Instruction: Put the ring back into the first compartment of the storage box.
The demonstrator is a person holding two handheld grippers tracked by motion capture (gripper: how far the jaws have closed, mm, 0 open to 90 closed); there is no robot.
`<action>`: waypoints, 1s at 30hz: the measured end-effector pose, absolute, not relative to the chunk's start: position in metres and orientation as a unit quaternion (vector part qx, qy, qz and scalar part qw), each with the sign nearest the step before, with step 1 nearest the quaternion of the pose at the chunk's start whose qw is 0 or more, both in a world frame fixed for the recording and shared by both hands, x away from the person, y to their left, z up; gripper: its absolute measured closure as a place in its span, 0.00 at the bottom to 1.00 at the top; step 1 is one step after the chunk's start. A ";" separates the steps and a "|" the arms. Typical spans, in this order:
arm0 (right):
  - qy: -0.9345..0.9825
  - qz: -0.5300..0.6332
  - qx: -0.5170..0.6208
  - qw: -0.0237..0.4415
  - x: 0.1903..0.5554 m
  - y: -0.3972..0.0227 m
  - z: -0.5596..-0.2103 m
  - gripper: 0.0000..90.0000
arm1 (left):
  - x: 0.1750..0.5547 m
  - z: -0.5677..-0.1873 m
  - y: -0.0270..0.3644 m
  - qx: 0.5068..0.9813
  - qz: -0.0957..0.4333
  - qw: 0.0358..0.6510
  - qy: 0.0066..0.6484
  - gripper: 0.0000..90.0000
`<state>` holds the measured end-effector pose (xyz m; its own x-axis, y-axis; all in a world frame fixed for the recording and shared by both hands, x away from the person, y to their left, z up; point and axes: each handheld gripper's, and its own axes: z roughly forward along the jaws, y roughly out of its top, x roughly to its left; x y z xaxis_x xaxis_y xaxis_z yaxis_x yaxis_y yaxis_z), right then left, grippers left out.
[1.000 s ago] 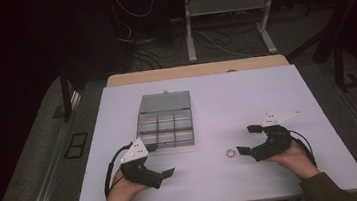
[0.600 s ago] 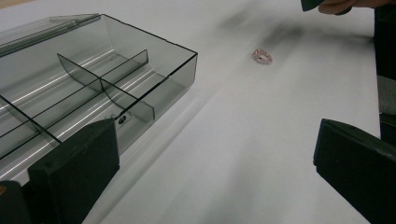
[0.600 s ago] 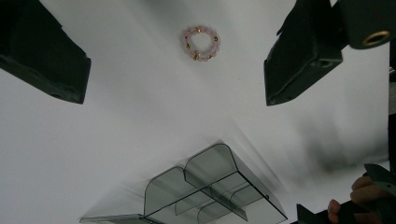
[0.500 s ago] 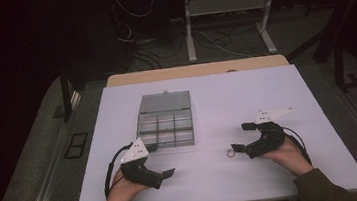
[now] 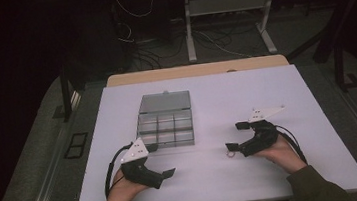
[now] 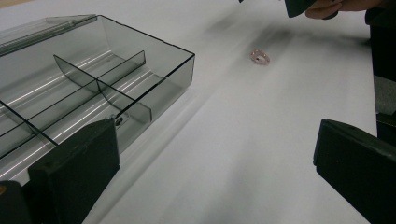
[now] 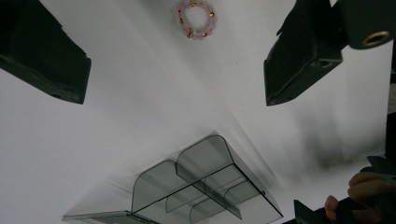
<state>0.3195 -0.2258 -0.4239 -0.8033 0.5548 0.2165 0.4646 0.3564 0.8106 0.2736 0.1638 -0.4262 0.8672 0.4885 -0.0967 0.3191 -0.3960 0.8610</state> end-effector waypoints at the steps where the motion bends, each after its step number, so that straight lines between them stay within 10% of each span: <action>1: 0.822 0.475 0.310 0.047 0.319 -0.226 -0.424 0.08 | 0.274 -0.426 0.164 0.831 0.086 0.493 0.243 0.00; 30: 0.845 0.441 0.302 0.015 0.319 -0.222 -0.431 0.40 | 0.273 -0.426 0.165 0.831 0.084 0.495 0.240 0.00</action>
<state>0.3192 -0.2219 -0.4312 -0.8166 0.5241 0.2420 0.4985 0.4289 0.7534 0.2734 0.1646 -0.4263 0.8707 0.4820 -0.0979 0.3153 -0.3942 0.8632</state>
